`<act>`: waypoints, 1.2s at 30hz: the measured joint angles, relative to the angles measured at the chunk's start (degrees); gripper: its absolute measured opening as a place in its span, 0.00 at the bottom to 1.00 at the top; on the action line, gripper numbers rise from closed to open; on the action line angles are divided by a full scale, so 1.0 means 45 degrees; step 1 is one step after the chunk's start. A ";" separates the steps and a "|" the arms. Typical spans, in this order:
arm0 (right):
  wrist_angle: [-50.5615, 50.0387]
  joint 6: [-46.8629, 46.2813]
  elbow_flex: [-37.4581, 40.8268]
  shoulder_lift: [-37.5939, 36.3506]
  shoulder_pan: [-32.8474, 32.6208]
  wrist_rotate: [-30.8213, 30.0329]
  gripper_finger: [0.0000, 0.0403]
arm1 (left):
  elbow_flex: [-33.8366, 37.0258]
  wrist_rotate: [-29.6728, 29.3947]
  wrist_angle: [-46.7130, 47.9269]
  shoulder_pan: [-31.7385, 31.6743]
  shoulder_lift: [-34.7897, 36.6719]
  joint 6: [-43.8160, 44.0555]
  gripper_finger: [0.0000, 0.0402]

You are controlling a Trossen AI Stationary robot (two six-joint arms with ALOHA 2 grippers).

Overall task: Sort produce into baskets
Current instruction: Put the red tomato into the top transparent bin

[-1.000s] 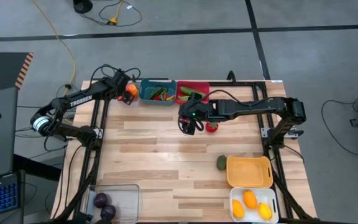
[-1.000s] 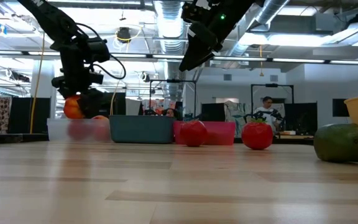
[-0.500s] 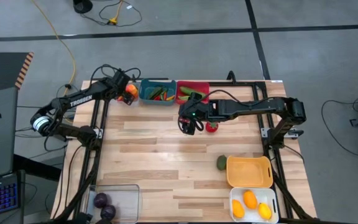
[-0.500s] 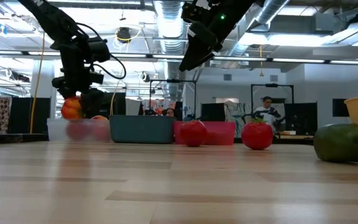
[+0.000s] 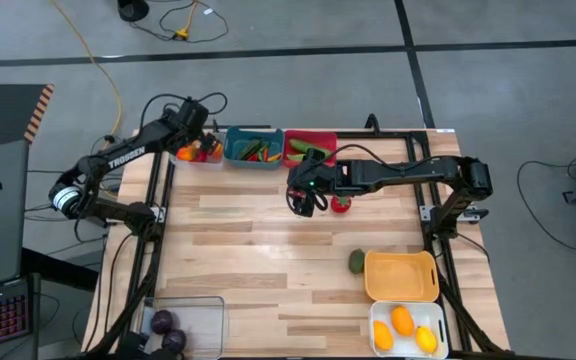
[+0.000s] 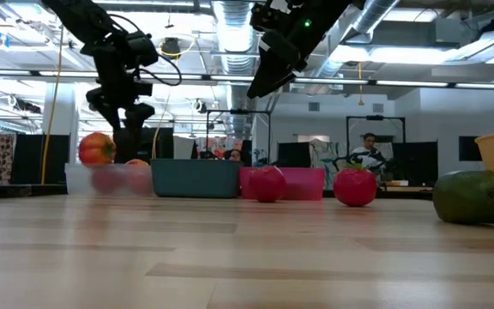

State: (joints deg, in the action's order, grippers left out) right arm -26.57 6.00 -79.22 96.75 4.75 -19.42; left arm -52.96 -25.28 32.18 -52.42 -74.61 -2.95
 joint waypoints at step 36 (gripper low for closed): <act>-0.0796 -0.6511 0.0107 0.0449 0.1225 -0.0053 0.95 | -0.0288 0.4881 -0.1141 0.1413 0.0001 -0.0242 0.91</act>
State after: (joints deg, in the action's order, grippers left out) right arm -30.16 -23.30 -78.74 98.77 10.26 -19.66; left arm -54.26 -3.31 27.05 -46.07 -74.61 -4.04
